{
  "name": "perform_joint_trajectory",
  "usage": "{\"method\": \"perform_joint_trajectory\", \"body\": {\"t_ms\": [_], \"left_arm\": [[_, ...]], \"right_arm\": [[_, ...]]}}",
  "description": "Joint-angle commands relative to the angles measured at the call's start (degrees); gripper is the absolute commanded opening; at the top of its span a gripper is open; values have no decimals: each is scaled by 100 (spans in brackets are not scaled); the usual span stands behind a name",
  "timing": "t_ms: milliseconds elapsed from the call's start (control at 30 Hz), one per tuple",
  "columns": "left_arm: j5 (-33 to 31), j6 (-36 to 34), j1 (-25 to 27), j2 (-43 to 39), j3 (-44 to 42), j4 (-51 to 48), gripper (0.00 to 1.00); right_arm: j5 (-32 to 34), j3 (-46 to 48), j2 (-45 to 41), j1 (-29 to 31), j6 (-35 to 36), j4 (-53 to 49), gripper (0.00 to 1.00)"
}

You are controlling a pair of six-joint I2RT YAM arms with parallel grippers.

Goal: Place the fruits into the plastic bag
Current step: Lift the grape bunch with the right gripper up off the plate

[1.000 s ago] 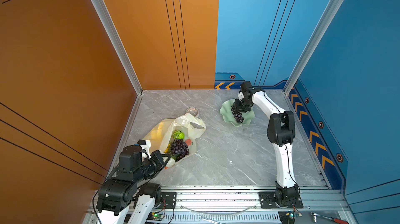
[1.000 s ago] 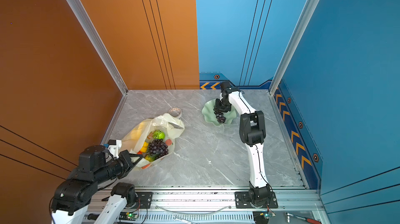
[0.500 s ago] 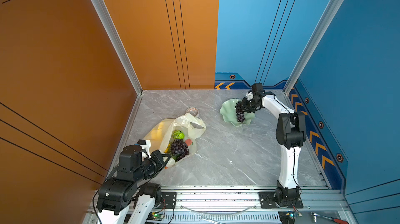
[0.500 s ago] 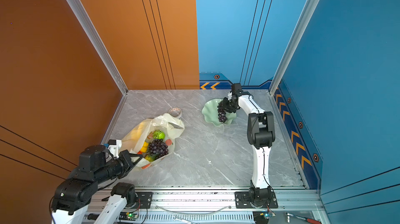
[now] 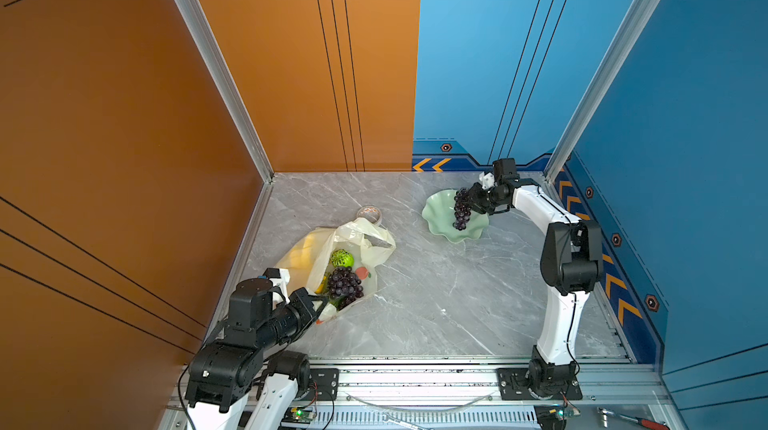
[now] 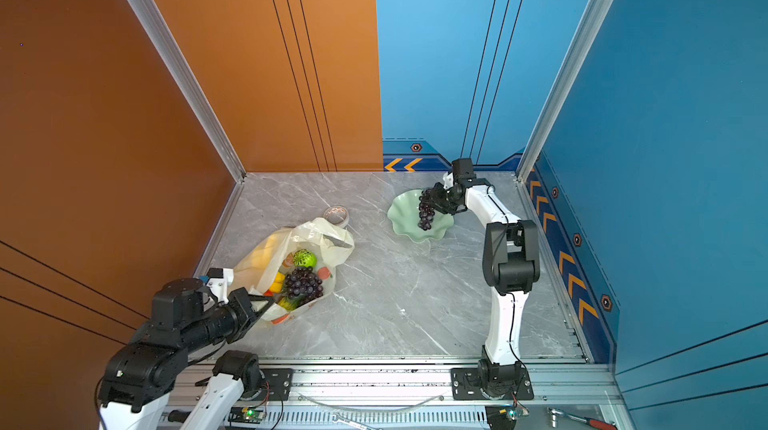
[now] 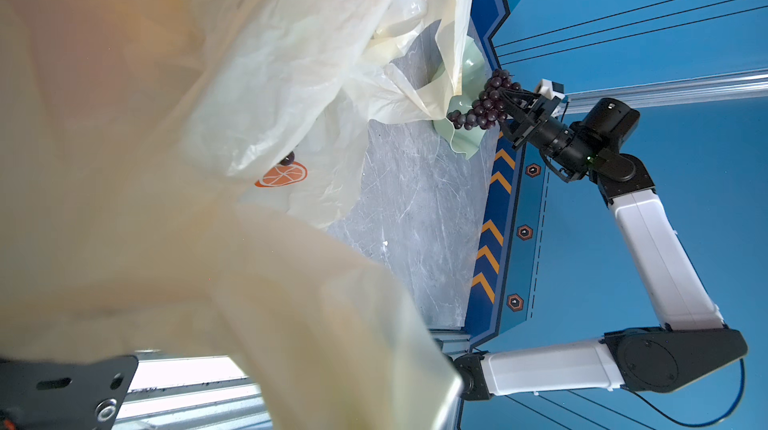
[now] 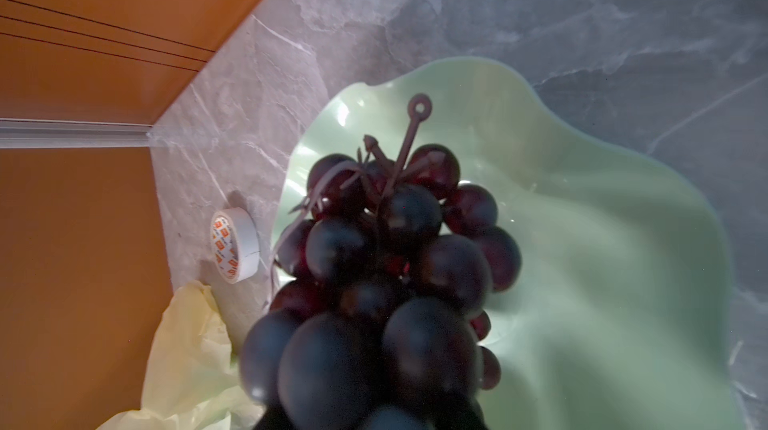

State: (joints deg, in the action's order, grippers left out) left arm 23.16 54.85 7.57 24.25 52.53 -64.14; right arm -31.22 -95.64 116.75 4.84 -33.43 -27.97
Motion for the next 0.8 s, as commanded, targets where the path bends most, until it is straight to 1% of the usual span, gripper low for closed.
{"method": "perform_joint_trajectory", "body": {"t_ms": [0,300,467,567,733,767], "left_arm": [[-43,-97,7,-77,39,-63,0],[15,-121,7,-70,34,-55,0],[31,-141,7,-60,64,-52,0],[40,-141,7,-71,68,-59,0],[53,-150,7,-116,64,-53,0],[57,-150,7,-122,53,-46,0]], "right_arm": [[-390,216,-400,-92,-329,608,31],[-997,809,-943,-255,-1227,1857,31],[-1316,1046,-1250,-326,-2034,2621,32],[-1483,1310,-1455,-352,-2790,3413,32],[-1623,1894,-1714,-296,-4541,5440,32],[-1640,1936,-1746,-264,-4777,5724,32]]}}
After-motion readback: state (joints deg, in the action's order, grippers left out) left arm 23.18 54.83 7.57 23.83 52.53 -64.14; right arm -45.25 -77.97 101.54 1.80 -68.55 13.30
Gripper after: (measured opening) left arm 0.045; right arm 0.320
